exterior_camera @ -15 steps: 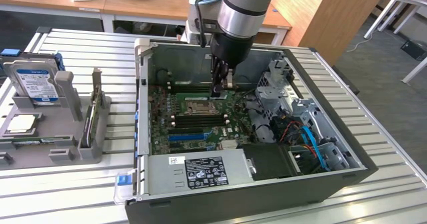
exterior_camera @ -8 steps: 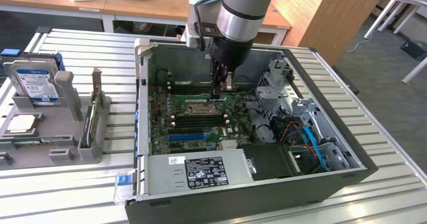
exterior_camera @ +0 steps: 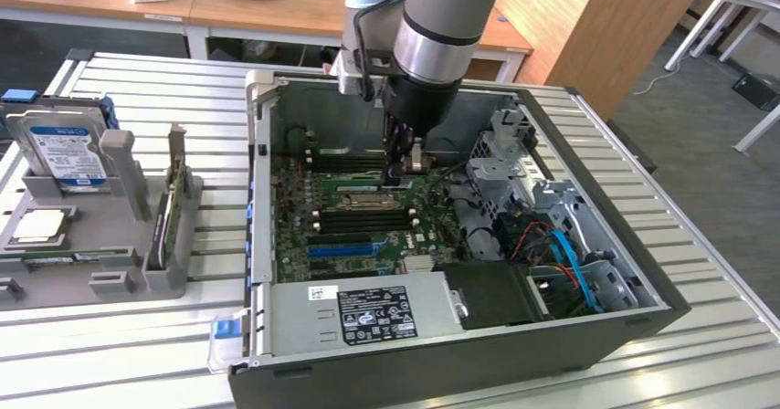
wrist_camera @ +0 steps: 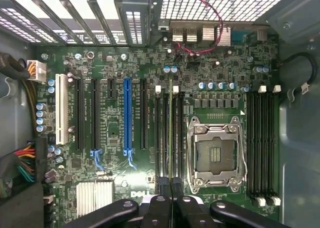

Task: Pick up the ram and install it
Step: 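Insert the ram into the slot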

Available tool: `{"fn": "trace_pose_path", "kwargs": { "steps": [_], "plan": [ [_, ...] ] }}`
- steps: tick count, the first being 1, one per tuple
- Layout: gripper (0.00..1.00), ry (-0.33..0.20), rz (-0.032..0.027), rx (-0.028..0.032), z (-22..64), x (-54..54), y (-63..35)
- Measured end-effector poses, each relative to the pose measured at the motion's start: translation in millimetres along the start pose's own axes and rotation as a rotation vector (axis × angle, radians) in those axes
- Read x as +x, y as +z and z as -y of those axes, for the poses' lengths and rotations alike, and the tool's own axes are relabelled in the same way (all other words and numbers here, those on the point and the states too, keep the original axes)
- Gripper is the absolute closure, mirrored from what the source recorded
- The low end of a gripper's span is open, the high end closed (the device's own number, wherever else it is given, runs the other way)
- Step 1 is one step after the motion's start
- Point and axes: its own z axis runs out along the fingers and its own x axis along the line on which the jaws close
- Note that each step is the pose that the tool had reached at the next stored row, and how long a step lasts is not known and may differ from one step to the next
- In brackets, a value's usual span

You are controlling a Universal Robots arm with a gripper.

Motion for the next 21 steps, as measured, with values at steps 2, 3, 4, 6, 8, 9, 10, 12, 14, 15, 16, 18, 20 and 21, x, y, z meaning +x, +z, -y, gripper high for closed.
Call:
{"fn": "trace_pose_path", "kwargs": {
  "steps": [2,3,4,6,8,9,10,12,14,15,16,18,20,21],
  "plan": [
    [0.88,0.000,0.0001,0.0008,0.0,0.1,2.4],
    [0.88,0.000,0.0000,0.0013,0.0,0.2,3.6],
    [0.88,0.000,0.0000,0.0019,0.0,0.3,4.9],
    [0.88,0.000,0.0000,0.0028,0.1,0.5,8.0],
    [0.88,0.000,0.0001,0.0039,0.1,0.7,11.2],
    [0.88,0.000,0.0001,0.0045,0.1,0.8,12.8],
    [0.88,0.000,0.0001,0.0052,0.1,0.9,14.4],
    [0.88,0.000,0.0001,0.0066,0.2,1.1,17.5],
    [0.88,0.000,0.0001,0.0072,0.2,1.2,18.9],
    [0.88,0.000,0.0001,0.0073,0.2,1.2,18.9],
    [0.88,0.000,0.0000,0.0073,0.2,1.2,18.9],
    [0.88,0.000,0.0001,0.0073,0.4,1.2,18.9],
    [0.88,0.000,0.0004,0.0074,2.7,1.1,19.1],
    [0.88,0.000,0.0005,0.0074,3.9,1.1,19.2]
  ]
}}
